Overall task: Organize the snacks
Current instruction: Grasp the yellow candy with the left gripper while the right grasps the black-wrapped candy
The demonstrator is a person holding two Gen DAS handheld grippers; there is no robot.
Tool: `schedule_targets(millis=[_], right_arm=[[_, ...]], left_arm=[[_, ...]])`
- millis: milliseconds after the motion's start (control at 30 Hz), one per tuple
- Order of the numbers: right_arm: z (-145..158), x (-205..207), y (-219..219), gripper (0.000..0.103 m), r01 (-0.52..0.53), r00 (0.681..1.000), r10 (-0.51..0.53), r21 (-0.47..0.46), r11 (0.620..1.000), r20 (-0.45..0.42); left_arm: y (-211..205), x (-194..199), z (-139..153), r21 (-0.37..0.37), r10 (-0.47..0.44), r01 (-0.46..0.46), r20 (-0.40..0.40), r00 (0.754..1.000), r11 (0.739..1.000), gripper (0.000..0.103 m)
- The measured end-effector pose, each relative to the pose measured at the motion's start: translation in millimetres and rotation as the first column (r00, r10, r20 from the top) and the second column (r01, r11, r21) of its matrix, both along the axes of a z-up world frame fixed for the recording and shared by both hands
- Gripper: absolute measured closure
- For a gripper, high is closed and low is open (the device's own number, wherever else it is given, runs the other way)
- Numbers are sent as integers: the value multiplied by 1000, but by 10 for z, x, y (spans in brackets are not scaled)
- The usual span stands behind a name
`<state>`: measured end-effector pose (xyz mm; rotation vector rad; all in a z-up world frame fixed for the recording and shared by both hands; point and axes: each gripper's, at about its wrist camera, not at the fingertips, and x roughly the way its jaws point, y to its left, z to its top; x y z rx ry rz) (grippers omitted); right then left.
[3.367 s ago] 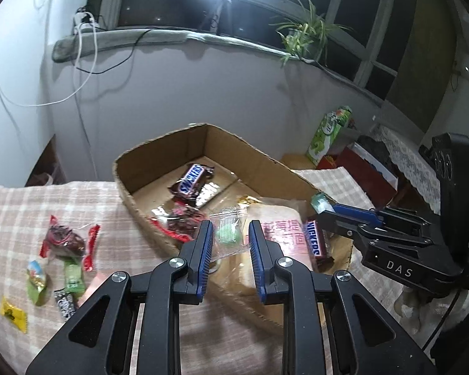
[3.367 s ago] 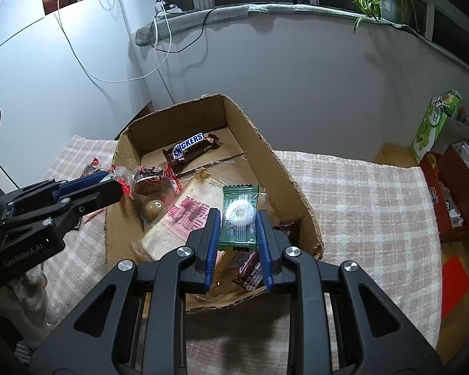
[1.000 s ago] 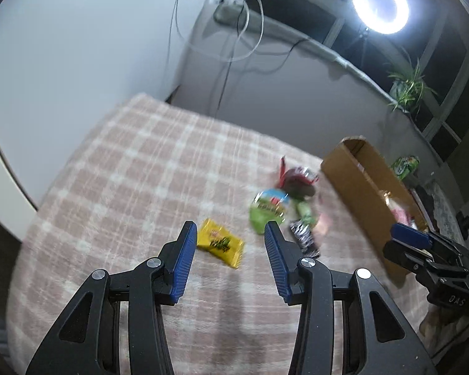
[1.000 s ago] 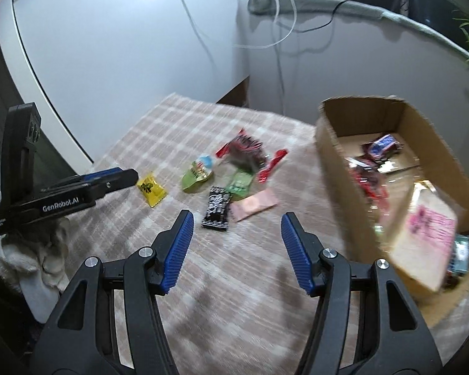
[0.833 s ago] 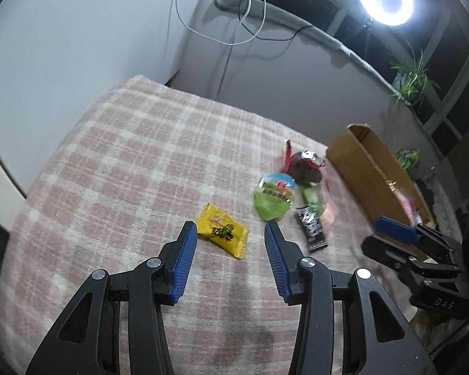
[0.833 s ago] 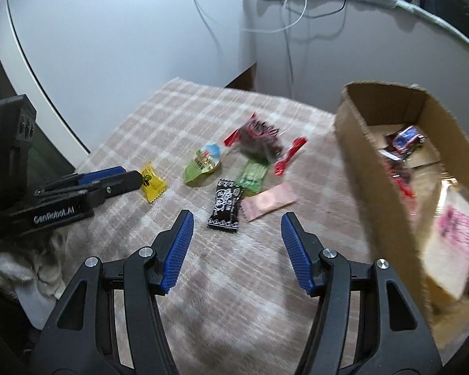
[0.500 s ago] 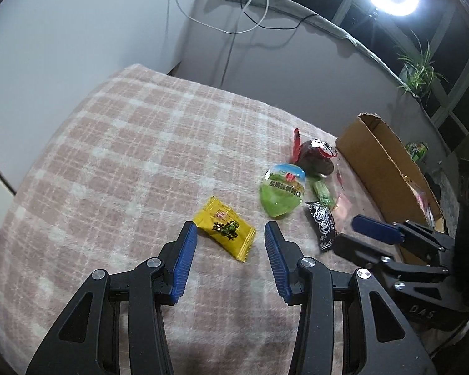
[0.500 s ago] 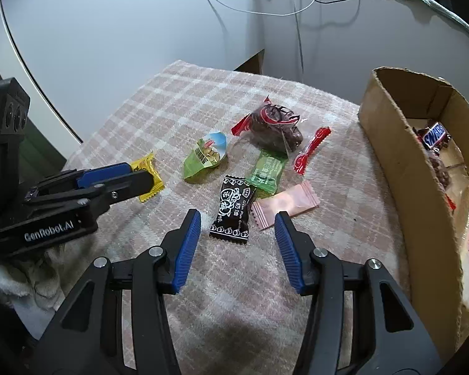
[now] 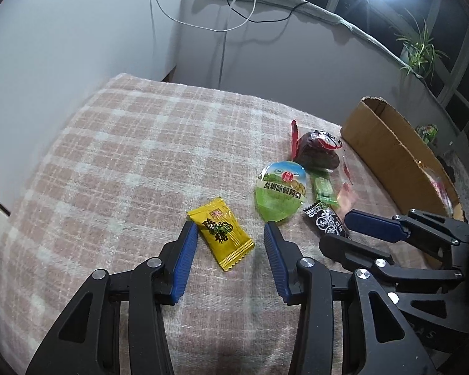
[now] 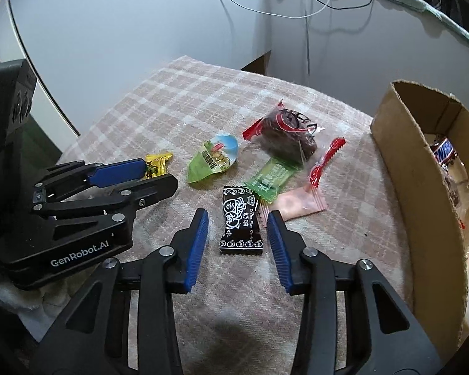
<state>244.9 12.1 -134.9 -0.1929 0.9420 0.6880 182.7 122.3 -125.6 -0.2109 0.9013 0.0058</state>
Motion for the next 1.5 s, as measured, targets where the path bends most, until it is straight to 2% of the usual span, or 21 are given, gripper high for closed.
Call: schedule_targets(millis=[233,367,667,800,867,933,1000,1033,1200,1267,1367,1500], right_arm=[[-57,-4,99,66,-22,1000,23,-26,999,9],[-66,-47,159,77,-33,998,37,-79,996,47],[-24,-77,14,78,-8,999,9,-32,999,30],[-44,-73,15,78,-20,1000,20,-45,999,17],[-49,-80,22,78,-21,1000,22,-49,999,18],[-49,-86,26,78,-21,1000,22,-45,999,18],[-51,-91,22,78,-20,1000,21,-43,999,18],[-56,-87,31,78,-21,1000,22,-44,999,18],[-74,-70,54,78,-20,1000,21,-47,999,21],[-75,-77,60,78,-23,999,24,-54,998,27],[-57,-106,45,78,-19,999,21,-54,998,40],[28,-173,-28,78,-10,998,12,-34,999,61]], left_arm=[[34,-24,-16,12,3,-3,6,1000,1000,76],[61,-52,-20,-2,-5,5,7,1000,1000,81],[87,-115,2,-7,-7,8,21,1000,1000,93],[93,-99,-27,-20,-16,16,7,1000,1000,93],[111,-96,-21,-24,9,-9,8,1000,1000,92],[120,-90,-10,-37,13,-13,8,1000,999,74],[92,-77,16,-27,14,-13,15,1000,1000,62],[73,-67,26,-18,18,-18,18,1000,1000,60],[23,81,-8,29,33,-34,5,999,999,61],[-14,133,-31,59,27,-27,5,1000,998,65],[-34,145,-36,67,24,-24,13,1000,997,81],[-36,113,-36,53,15,-16,22,1000,998,81]])
